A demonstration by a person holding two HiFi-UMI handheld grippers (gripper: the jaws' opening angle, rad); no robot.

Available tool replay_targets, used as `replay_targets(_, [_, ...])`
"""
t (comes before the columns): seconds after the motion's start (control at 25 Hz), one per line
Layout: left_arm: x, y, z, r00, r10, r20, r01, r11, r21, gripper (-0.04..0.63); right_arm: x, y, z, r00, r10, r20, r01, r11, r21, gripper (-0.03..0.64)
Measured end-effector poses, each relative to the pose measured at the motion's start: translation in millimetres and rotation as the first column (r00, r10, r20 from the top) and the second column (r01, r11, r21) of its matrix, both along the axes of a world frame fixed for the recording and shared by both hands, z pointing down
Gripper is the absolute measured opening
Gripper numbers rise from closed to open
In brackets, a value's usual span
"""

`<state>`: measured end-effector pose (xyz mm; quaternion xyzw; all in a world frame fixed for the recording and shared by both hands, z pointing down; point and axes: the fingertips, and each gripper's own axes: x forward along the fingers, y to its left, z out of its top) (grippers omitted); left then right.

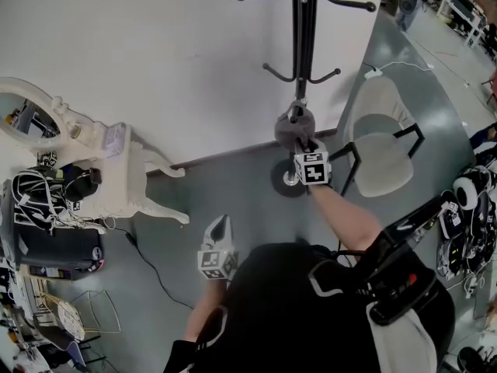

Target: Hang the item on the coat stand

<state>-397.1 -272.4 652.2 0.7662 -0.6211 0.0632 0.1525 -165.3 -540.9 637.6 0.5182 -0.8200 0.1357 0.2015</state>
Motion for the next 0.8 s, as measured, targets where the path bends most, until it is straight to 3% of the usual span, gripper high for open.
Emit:
replay_targets(0.28, [-4,4,-4,1.0,-0.024,-0.018,0.024,1.0,0.01,0.02,-4,0,10,1.0,-0.029,0.01,0.029,1.0,0.002,0.083])
replay_targets(0.44, [-7,8,1,1.0,-0.027,-0.012,0.027,1.0,-0.007,0.02,-8,3,16,0.999,-0.037,0.002,0.037,0.999,-0.024,0.163])
replay_targets(0.8, [-3,11,3,1.0,0.002,-0.017,-0.003,1.0,-0.023,0.02,8,24,17,0.999,-0.001,0.037,0.002,1.0,-0.031,0.261])
